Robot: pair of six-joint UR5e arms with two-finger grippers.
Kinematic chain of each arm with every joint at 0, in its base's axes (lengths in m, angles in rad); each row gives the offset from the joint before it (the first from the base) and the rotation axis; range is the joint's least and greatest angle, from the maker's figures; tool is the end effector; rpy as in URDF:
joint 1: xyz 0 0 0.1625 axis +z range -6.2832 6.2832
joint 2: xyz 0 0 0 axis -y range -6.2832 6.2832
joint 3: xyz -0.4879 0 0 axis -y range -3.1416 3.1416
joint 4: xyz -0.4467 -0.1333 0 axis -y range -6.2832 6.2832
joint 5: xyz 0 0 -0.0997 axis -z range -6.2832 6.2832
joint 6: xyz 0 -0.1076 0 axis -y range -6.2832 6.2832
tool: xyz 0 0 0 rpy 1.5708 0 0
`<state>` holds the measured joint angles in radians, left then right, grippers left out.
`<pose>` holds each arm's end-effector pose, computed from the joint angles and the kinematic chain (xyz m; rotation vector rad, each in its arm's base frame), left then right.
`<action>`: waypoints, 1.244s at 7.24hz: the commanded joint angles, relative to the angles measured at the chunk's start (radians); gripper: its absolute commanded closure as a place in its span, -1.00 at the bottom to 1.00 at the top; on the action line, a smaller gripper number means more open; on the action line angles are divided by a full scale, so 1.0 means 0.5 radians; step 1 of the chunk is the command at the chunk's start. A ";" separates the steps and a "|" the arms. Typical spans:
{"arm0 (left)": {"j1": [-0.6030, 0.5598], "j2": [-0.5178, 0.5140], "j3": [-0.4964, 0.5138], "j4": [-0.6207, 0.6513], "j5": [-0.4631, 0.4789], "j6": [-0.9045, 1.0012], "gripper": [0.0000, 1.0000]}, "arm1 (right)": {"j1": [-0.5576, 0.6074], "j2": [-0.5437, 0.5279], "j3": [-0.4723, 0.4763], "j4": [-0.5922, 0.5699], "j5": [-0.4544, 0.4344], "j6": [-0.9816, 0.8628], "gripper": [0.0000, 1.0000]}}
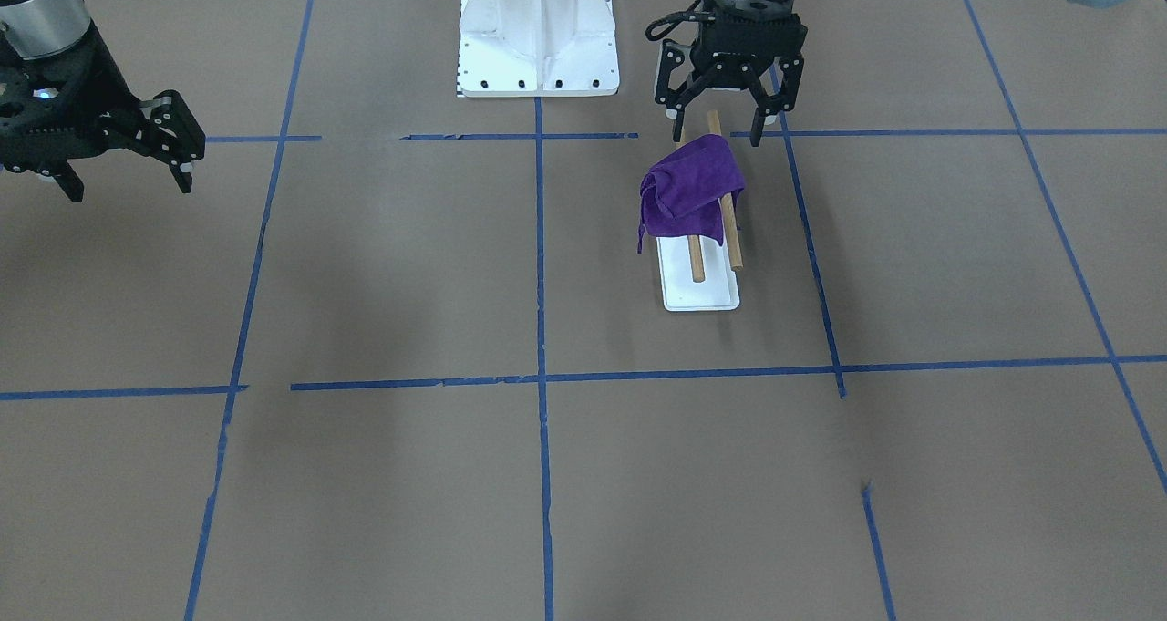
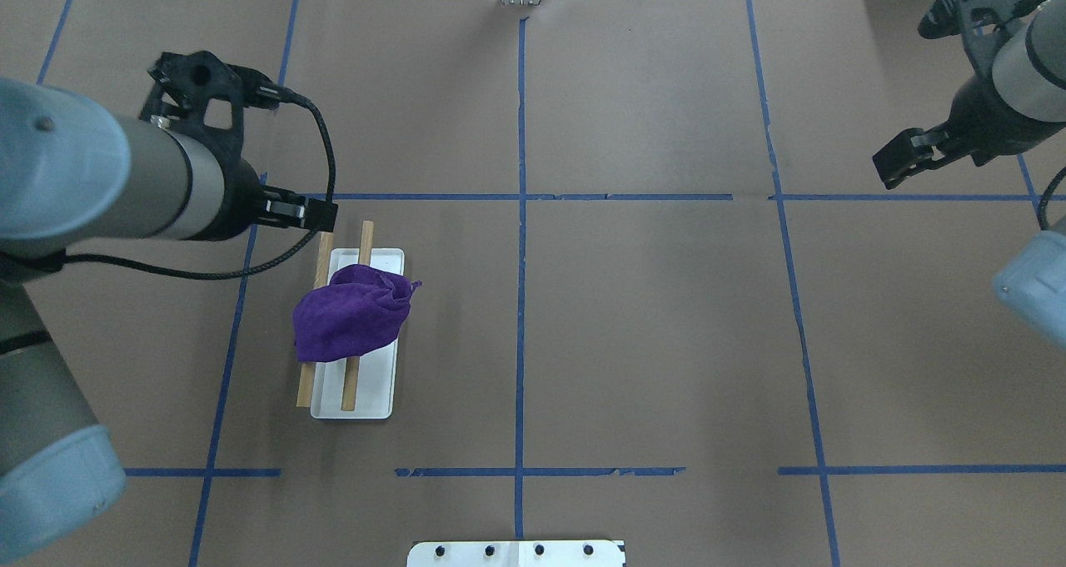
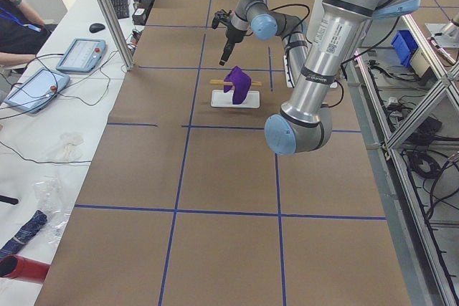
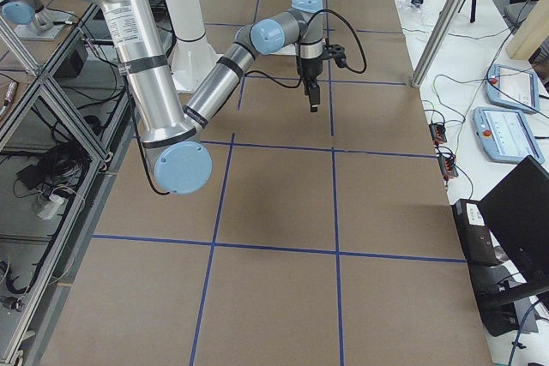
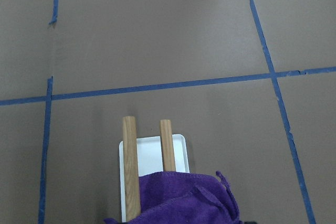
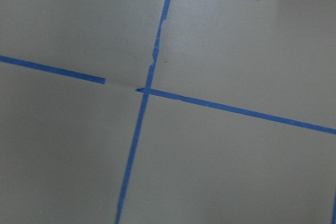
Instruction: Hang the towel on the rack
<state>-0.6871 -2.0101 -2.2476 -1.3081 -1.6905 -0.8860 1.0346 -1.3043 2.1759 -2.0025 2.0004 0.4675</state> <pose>0.3486 -0.4418 0.1979 0.4530 0.7307 0.0489 -0.2038 -0.5162 0.3373 0.1765 -0.5793 -0.1611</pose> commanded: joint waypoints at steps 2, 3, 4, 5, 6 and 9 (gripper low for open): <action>-0.636 0.127 0.132 0.002 -0.413 0.840 -1.00 | 0.368 -0.210 -0.184 0.004 0.191 -0.626 -1.00; -0.851 0.166 0.227 -0.001 -0.572 1.049 -1.00 | 0.537 -0.217 -0.340 0.004 0.363 -0.908 -1.00; -1.096 0.185 0.413 -0.004 -0.795 1.324 -1.00 | 0.730 -0.217 -0.506 0.004 0.514 -1.193 -1.00; -1.293 0.261 0.558 -0.016 -0.858 1.610 -1.00 | 0.890 -0.220 -0.647 0.007 0.631 -1.390 -1.00; -1.486 0.283 0.759 -0.019 -0.923 1.858 -1.00 | 1.022 -0.235 -0.788 0.007 0.699 -1.599 -1.00; -1.718 0.519 1.160 -0.224 -1.123 2.205 -1.00 | 1.149 -0.284 -0.854 0.111 0.696 -1.589 -1.00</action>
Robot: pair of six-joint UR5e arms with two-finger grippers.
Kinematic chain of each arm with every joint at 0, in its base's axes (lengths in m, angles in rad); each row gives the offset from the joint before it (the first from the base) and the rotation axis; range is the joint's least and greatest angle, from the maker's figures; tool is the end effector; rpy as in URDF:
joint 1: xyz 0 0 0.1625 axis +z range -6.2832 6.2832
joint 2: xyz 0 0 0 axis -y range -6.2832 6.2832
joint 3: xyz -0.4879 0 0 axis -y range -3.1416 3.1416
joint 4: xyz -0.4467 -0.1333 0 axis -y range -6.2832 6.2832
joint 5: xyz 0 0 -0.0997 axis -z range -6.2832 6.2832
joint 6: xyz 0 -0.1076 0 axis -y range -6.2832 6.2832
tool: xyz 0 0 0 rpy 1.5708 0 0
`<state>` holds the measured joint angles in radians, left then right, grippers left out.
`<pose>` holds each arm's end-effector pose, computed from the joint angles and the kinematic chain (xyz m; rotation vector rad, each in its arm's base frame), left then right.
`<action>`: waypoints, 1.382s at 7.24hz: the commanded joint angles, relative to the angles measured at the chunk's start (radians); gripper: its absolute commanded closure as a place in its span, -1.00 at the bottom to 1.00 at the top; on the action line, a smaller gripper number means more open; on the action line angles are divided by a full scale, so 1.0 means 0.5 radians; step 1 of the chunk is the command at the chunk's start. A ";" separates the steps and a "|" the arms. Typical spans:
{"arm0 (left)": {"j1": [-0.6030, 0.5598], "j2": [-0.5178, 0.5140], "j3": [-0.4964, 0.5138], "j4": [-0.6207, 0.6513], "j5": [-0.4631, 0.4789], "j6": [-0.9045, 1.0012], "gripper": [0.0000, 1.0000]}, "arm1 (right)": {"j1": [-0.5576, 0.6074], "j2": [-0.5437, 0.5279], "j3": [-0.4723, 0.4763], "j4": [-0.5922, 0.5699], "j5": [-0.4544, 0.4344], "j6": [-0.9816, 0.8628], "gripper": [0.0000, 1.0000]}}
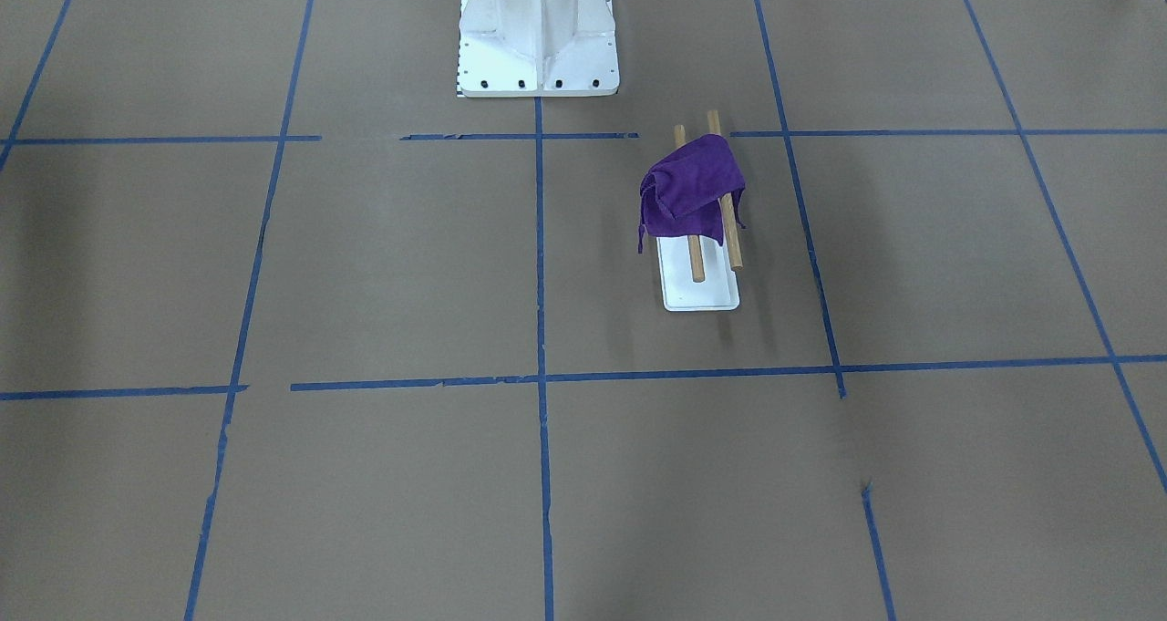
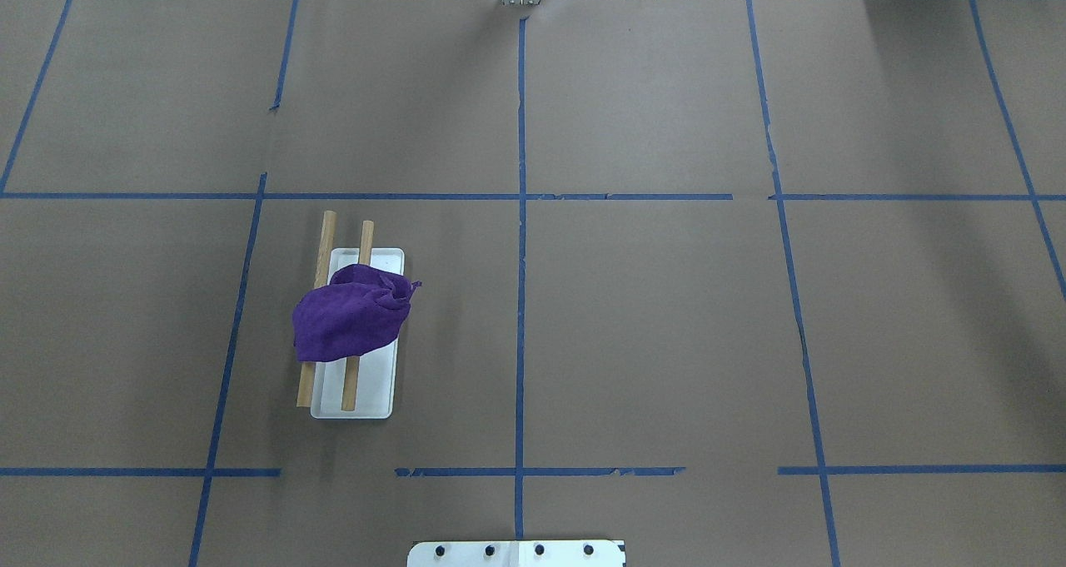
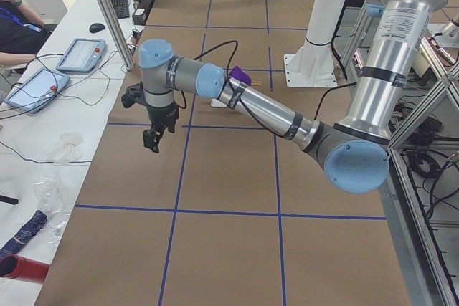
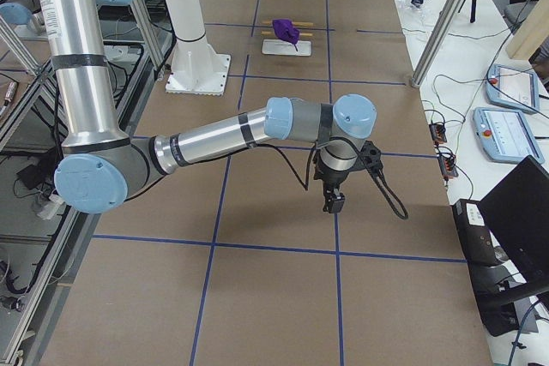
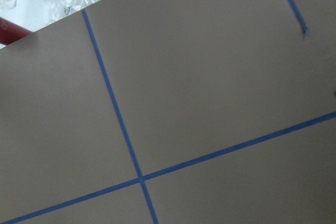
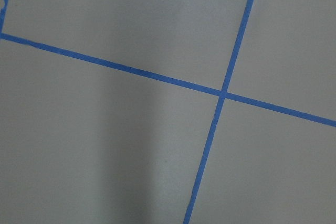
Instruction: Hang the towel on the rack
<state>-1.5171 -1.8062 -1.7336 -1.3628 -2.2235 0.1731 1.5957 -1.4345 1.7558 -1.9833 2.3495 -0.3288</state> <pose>-0.0335 -0.6423 0.5288 0.2226 0.6407 0.2801 0.0722 -0.5808 0.5902 0.0519 -0.7834 -0.2527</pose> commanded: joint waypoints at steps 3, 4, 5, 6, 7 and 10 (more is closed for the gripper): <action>-0.113 0.228 0.381 -0.149 -0.063 0.068 -1.00 | -0.019 -0.109 -0.399 0.688 0.065 0.215 -1.00; -0.117 0.241 0.384 -0.149 -0.066 0.065 -1.00 | -0.019 -0.110 -0.440 0.778 0.090 0.380 -1.00; -0.114 0.283 0.387 -0.149 -0.121 0.065 -1.00 | -0.019 -0.113 -0.441 0.791 0.090 0.430 -1.00; -0.113 0.302 0.387 -0.149 -0.133 0.062 -1.00 | -0.019 -0.113 -0.444 0.791 0.087 0.434 -1.00; -0.110 0.299 0.381 -0.149 -0.133 0.019 -1.00 | -0.019 -0.113 -0.447 0.791 0.087 0.437 -1.00; -0.110 0.299 0.368 -0.149 -0.133 -0.055 -1.00 | -0.019 -0.110 -0.453 0.791 0.084 0.482 -1.00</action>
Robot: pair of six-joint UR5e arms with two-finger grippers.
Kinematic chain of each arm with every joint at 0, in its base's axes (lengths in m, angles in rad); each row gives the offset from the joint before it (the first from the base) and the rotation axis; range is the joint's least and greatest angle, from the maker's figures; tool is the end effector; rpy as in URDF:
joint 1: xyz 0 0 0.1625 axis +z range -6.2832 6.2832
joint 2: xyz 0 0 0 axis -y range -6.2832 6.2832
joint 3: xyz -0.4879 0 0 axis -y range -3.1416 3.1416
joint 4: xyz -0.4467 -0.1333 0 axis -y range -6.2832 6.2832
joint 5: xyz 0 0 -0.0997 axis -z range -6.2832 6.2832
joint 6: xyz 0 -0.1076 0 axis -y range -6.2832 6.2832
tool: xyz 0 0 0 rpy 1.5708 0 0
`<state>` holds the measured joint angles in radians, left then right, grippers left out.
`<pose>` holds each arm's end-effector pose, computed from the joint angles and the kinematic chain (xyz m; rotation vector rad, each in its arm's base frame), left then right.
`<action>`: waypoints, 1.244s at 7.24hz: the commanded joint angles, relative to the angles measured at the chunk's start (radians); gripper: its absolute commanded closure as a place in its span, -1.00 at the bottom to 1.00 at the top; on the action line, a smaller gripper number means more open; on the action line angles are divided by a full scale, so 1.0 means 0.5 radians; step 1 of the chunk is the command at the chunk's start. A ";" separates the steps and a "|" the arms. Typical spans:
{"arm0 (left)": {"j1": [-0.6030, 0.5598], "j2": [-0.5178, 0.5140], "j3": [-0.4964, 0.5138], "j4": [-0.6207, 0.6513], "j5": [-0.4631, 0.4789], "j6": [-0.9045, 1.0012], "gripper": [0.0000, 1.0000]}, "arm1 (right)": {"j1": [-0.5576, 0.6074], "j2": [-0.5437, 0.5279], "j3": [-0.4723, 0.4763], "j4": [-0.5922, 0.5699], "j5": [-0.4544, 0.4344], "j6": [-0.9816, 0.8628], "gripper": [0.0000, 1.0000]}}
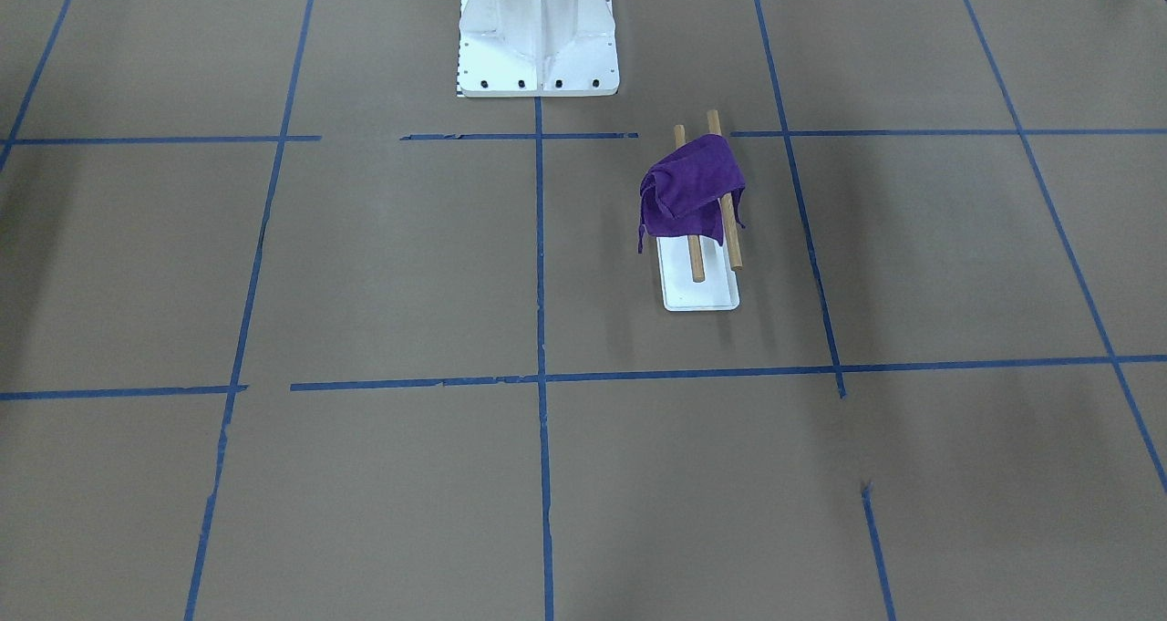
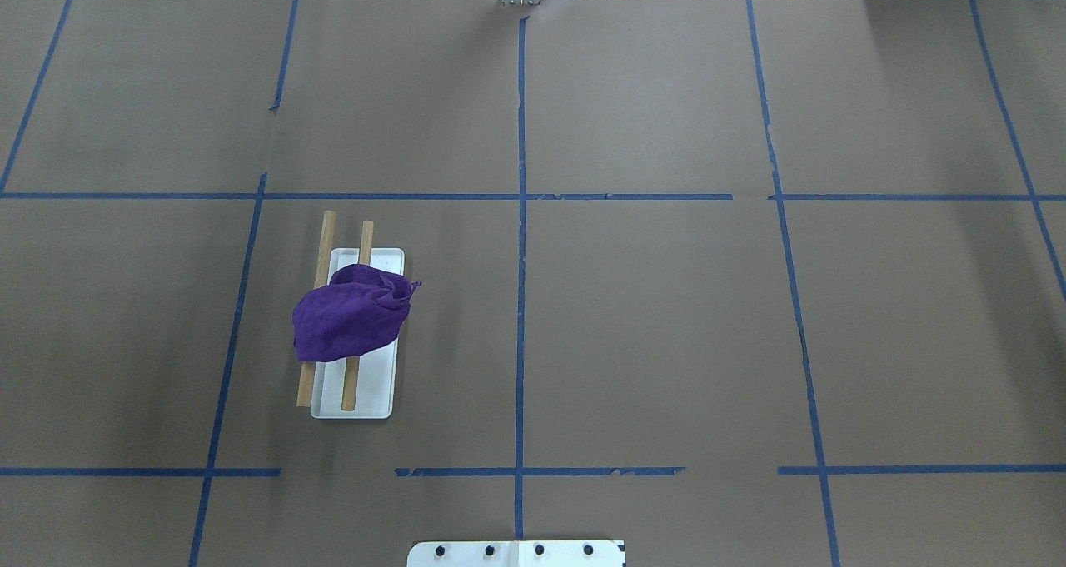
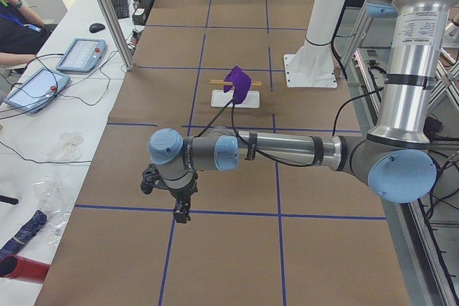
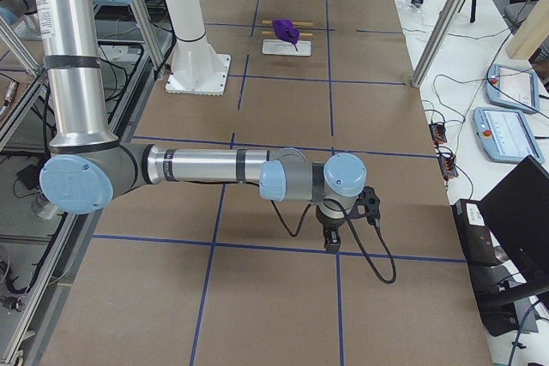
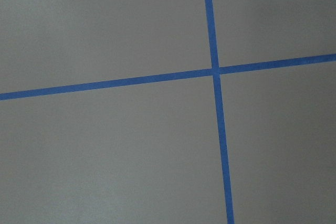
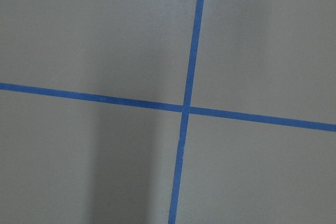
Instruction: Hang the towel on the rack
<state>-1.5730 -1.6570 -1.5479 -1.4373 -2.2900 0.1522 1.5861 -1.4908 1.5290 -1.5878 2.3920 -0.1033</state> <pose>-0.0637 -0.5815 0.7081 -0.0115 0.7224 0.1182 0.0635 -0.5857 0.7030 0.0687 -0.8188 -0.0917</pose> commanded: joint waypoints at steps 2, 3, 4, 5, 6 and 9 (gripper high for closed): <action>-0.002 0.001 -0.003 0.000 0.000 -0.010 -1.00 | 0.000 0.003 0.001 0.003 -0.004 0.038 -1.00; -0.002 0.001 -0.003 0.000 -0.003 -0.034 -1.00 | 0.000 0.003 -0.002 0.000 -0.007 0.035 -1.00; 0.001 -0.002 -0.006 0.000 -0.003 -0.147 -1.00 | 0.000 0.003 -0.002 0.003 -0.007 0.038 -1.00; 0.001 -0.002 -0.018 0.000 -0.003 -0.254 -1.00 | 0.000 0.003 -0.002 0.003 -0.007 0.038 -1.00; 0.001 -0.005 -0.036 0.000 -0.003 -0.328 -1.00 | 0.000 0.003 -0.002 0.003 -0.010 0.038 -1.00; 0.001 -0.009 -0.049 0.000 0.000 -0.341 -1.00 | 0.000 0.003 -0.002 0.003 -0.007 0.041 -1.00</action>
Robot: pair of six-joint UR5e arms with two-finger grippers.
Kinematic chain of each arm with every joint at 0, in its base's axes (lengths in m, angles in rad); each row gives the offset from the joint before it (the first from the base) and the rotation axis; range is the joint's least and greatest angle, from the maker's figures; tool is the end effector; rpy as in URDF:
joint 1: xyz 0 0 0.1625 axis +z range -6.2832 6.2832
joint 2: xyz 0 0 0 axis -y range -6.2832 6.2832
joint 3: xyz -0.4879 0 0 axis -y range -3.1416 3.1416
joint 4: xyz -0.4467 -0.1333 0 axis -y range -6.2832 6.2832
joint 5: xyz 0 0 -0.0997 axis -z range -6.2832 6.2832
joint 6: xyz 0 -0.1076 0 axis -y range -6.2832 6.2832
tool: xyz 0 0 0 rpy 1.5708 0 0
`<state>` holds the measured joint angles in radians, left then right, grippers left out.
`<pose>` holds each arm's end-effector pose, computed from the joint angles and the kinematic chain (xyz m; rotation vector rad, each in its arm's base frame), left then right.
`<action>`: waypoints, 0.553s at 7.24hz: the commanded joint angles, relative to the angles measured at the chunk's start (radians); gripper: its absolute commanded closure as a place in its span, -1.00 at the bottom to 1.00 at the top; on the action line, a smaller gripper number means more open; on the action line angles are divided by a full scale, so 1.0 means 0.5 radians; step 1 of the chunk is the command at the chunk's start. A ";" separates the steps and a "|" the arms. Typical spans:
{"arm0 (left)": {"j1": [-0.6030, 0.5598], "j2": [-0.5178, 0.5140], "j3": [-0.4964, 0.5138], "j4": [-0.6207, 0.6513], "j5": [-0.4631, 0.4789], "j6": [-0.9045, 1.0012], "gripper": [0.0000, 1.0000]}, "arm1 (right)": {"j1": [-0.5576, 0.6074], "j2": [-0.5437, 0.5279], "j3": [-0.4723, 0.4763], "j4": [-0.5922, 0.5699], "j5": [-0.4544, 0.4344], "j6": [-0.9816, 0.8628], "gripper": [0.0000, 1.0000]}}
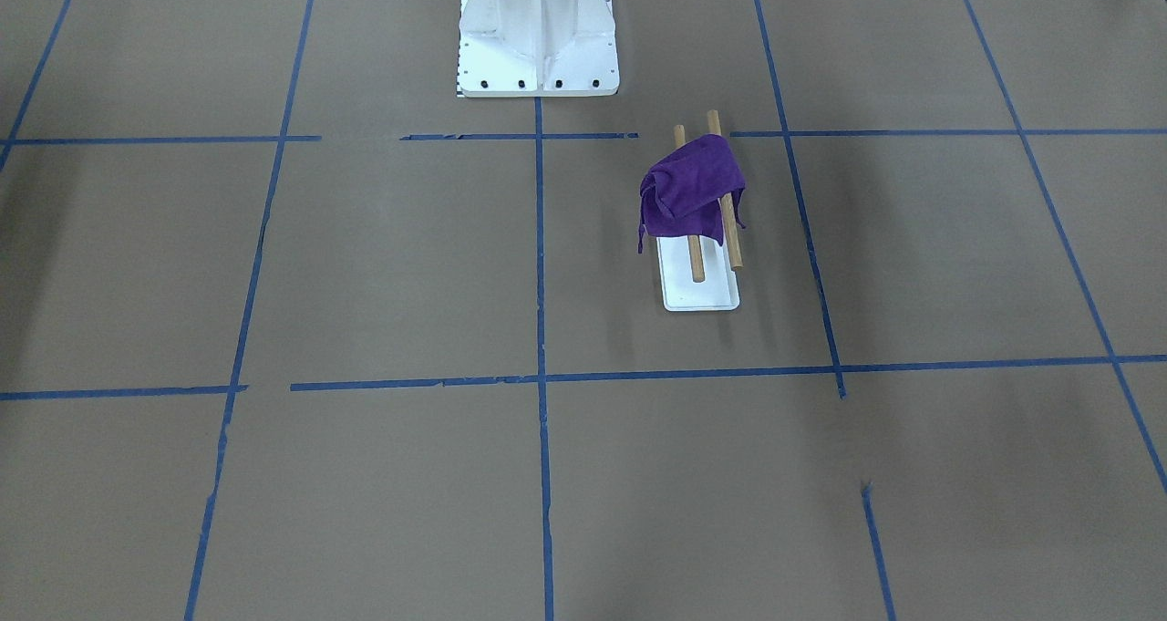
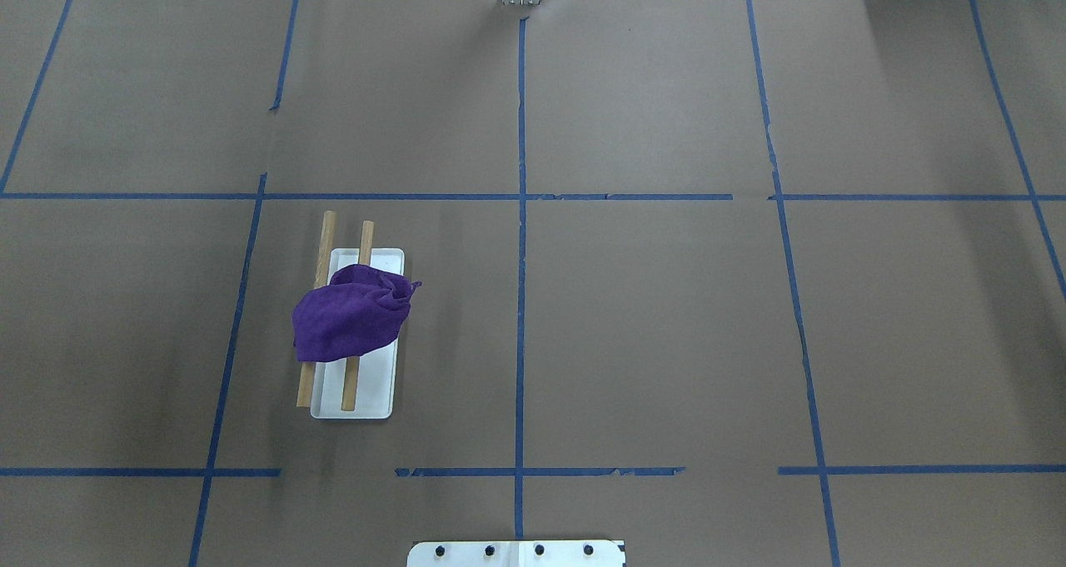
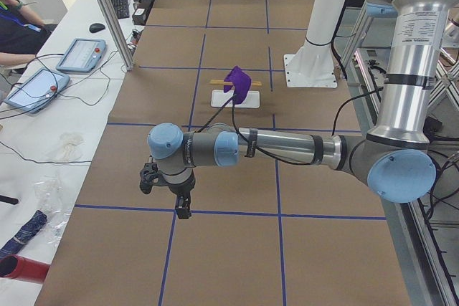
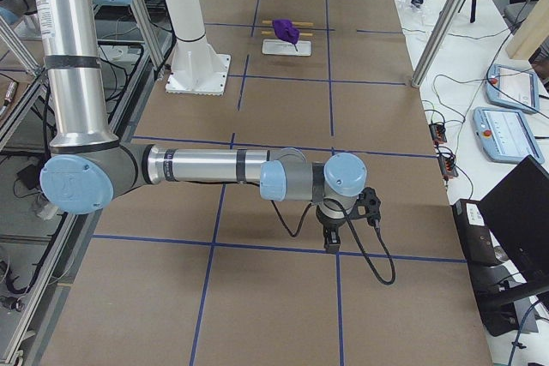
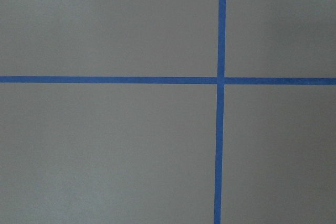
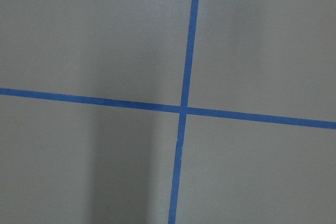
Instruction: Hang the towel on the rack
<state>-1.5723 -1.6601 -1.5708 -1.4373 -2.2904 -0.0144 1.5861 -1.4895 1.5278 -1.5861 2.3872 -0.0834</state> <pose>-0.0633 -0.5844 0.6939 -0.0469 0.7192 -0.0311 0.0639 -0.5865 0.7031 0.0620 -0.8145 -0.0737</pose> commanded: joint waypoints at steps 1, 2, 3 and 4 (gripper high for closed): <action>0.000 -0.002 -0.009 0.000 0.000 -0.008 -1.00 | 0.000 0.000 0.000 0.000 0.002 0.001 -1.00; 0.000 -0.002 -0.018 0.000 0.000 -0.008 -1.00 | 0.000 0.000 0.000 0.000 0.002 -0.002 -1.00; 0.000 -0.002 -0.018 0.000 0.000 -0.008 -1.00 | 0.000 0.000 0.000 0.000 0.002 -0.002 -1.00; 0.003 -0.005 -0.018 0.000 0.000 -0.008 -1.00 | 0.000 0.000 0.003 0.000 0.005 0.001 -1.00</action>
<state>-1.5719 -1.6618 -1.5792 -1.4373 -2.2902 -0.0183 1.5861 -1.4895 1.5280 -1.5861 2.3888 -0.0839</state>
